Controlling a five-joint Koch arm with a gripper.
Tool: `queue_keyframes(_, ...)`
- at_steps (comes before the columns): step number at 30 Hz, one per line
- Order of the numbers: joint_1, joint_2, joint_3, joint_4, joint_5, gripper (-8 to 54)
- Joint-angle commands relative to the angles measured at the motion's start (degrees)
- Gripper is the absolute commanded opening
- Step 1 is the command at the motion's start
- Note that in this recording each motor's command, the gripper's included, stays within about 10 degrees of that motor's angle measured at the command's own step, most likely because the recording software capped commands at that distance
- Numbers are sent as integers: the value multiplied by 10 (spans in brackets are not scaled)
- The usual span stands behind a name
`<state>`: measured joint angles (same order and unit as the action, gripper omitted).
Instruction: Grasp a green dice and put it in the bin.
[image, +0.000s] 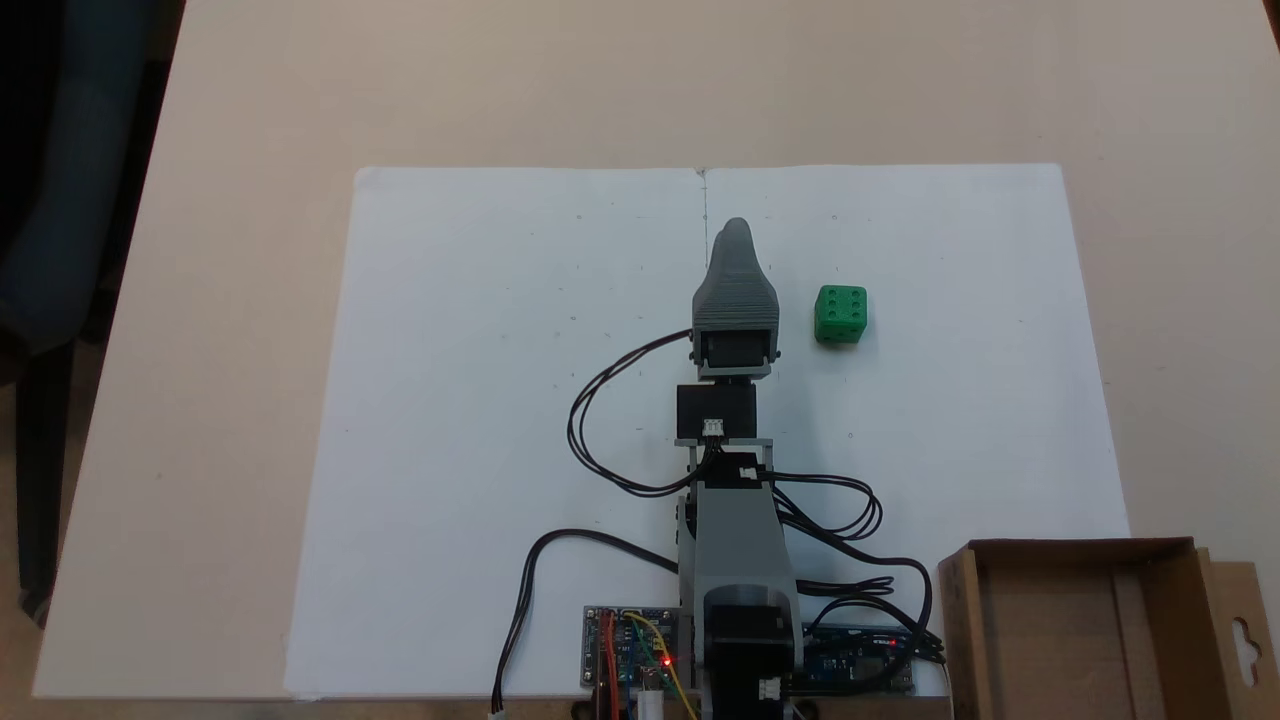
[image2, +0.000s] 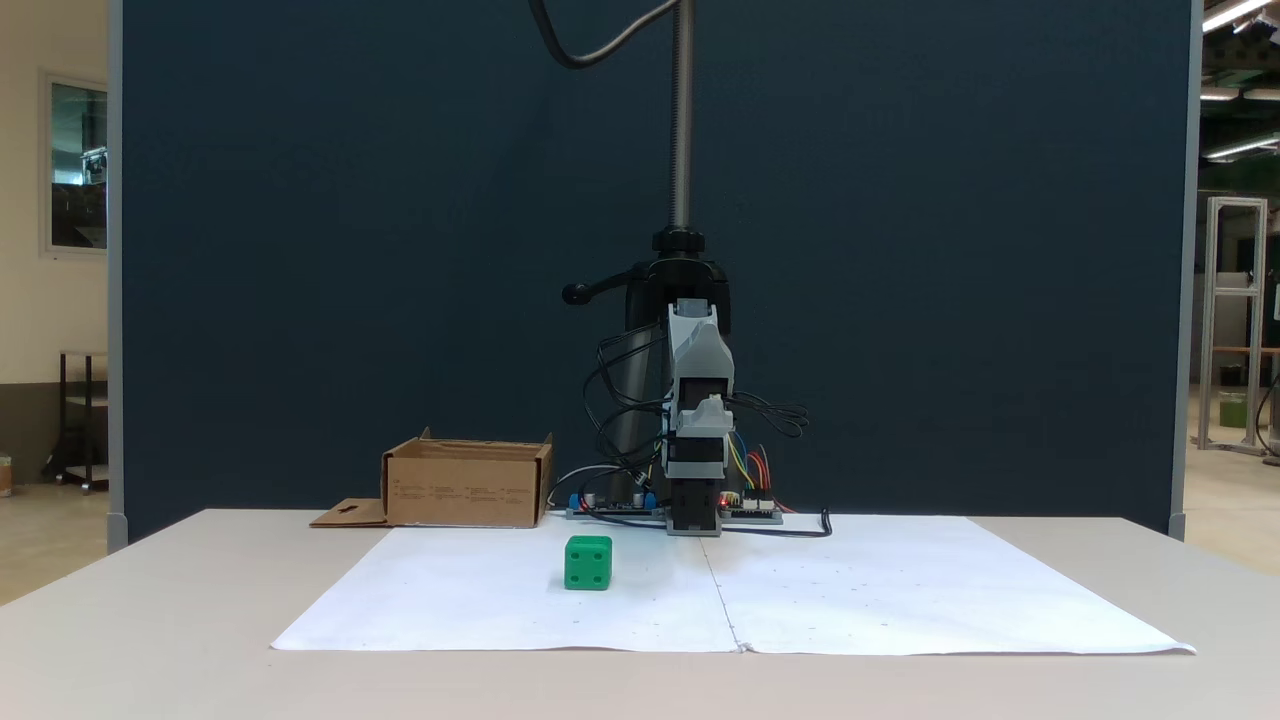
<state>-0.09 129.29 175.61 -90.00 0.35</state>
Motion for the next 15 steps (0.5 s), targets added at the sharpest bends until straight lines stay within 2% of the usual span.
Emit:
queue_keyframes(1,-24,62,37,100,-65,422)
queue_keyframes(5,-24,62,37,212,-65,422)
queue_keyframes(15,-24,62,37,212,-65,422)
